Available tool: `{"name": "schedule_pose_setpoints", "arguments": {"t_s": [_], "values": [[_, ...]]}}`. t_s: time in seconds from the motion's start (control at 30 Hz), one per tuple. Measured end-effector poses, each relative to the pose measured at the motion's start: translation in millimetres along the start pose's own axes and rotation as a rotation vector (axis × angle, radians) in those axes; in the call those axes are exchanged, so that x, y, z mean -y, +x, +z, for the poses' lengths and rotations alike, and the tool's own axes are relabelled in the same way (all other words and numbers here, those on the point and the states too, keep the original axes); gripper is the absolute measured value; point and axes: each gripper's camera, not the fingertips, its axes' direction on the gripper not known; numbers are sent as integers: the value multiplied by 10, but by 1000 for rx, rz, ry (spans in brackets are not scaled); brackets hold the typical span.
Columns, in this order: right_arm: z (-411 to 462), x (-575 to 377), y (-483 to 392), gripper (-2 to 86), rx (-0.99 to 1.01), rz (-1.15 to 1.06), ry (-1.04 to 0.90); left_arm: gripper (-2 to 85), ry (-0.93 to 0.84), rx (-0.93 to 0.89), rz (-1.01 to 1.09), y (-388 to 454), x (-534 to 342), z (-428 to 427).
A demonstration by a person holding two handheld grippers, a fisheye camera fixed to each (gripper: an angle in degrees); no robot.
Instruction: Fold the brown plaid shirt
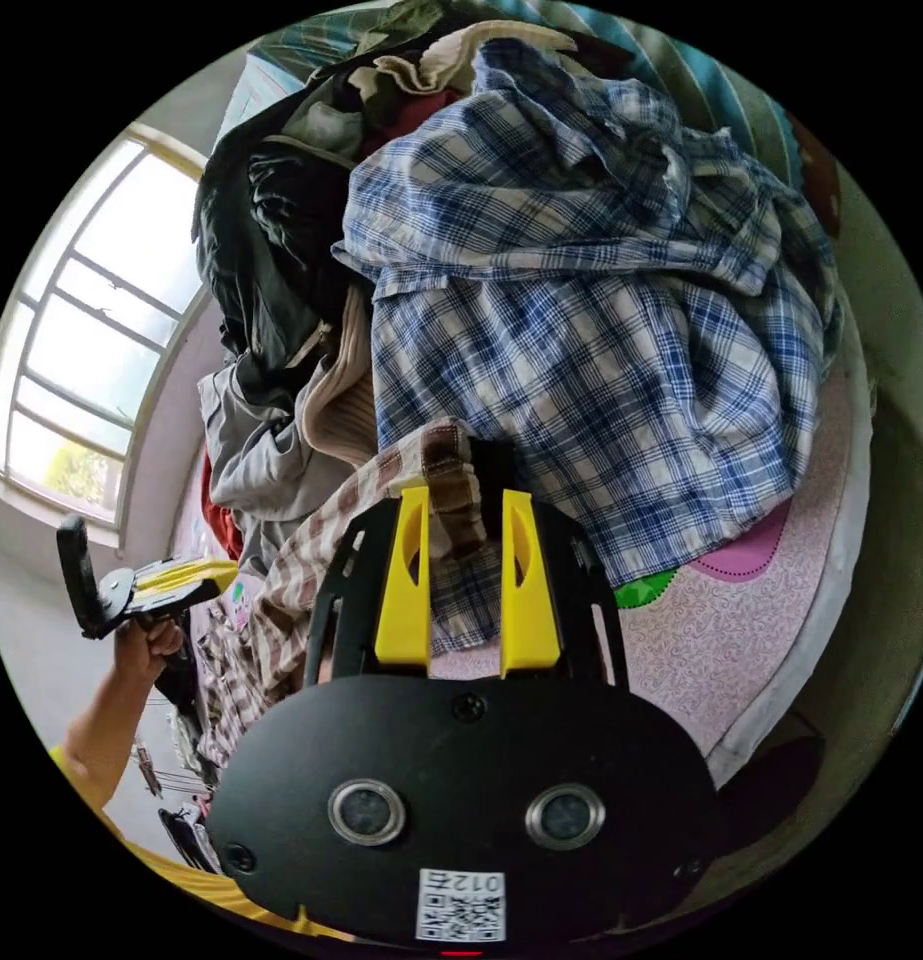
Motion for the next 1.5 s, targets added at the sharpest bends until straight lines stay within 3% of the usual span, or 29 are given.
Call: {"name": "schedule_pose_setpoints", "arguments": {"t_s": [0.2,0.37,0.6,0.77,0.97,1.23,1.37,1.5], "values": [[-263,8,520,113,166,54,2,49,-90,-1,86,300,710,483],[-745,-170,613,28,380,-39,64,24,-224,-25,68,300,769,808],[-1682,-449,372,12,682,-201,125,5,-43,-10,115,112,153,113],[-2247,-736,-301,10,872,-383,95,4,117,-70,76,-328,-590,-760],[-2317,-1239,-1274,9,1083,-502,-27,4,263,-263,-222,-1058,-2256,-1433],[-1858,-2542,-2770,11,1190,-557,-257,3,519,-522,-617,-1898,-5392,-1534],[-1333,-3563,-3546,10,1050,-653,-355,3,621,-613,-833,-2074,-6902,-1198],[-678,-4373,-4010,11,852,-728,-361,5,675,-494,-1107,-2103,-8536,-972]]}}
